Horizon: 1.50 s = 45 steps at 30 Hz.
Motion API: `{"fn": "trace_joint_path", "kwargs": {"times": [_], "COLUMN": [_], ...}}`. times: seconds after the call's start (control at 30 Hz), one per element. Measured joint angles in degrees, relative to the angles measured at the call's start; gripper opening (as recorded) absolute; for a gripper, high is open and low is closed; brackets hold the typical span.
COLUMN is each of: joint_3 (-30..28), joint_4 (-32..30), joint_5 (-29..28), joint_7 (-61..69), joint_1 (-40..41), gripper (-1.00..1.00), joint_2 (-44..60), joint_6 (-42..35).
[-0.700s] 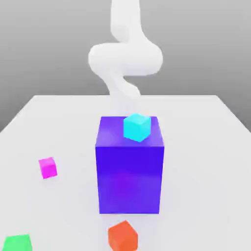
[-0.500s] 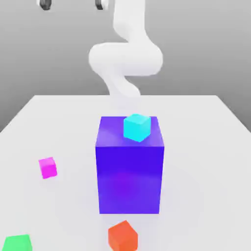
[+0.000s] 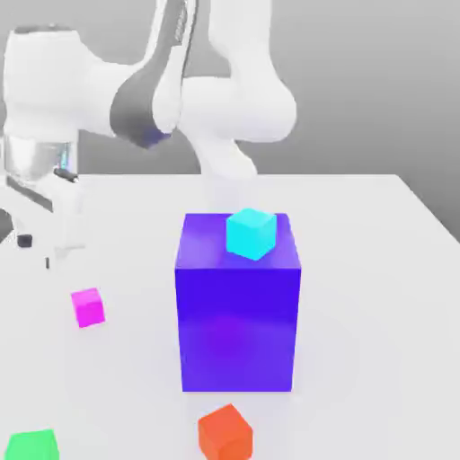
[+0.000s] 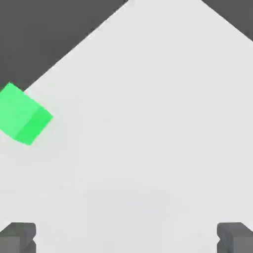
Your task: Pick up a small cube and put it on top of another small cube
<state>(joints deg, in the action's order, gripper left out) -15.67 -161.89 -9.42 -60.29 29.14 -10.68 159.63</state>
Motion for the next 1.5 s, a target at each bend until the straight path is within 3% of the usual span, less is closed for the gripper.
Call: {"fn": "trace_joint_path", "kwargs": {"times": [0.1, 0.2, 0.3, 0.43, 0.47, 0.73, 0.87, 0.97, 1.23, 1.5], "joint_3": [-3.1, -4.1, 2.1, 14.0, 15.2, 14.1, 8.3, 7.3, 11.3, 15.3], "joint_4": [-3.9, -6.0, -5.1, -3.6, -3.4, -3.7, -5.3, -6.4, 6.6, 21.5], "joint_5": [2.0, 8.3, 18.5, 23.1, 23.2, 22.0, 14.4, 9.2, 13.9, 12.7], "joint_7": [0.5, 4.2, 11.2, 14.8, 15.0, 14.0, 8.2, 4.7, 9.1, 9.6], "joint_1": [2.2, 2.9, 6.8, 17.8, 19.1, 18.2, 14.3, 15.3, 9.7, 6.0], "gripper": [0.0, 0.0, 0.0, 0.0, -1.0, -1.0, -1.0, -1.0, -1.0, -1.0], "joint_2": [4.5, 9.8, 16.1, 24.3, 25.4, 23.8, 16.1, 10.0, 14.7, 21.9], "joint_6": [3.7, 7.9, 12.7, 19.4, 20.3, 19.1, 12.9, 8.0, -0.6, -8.4]}}
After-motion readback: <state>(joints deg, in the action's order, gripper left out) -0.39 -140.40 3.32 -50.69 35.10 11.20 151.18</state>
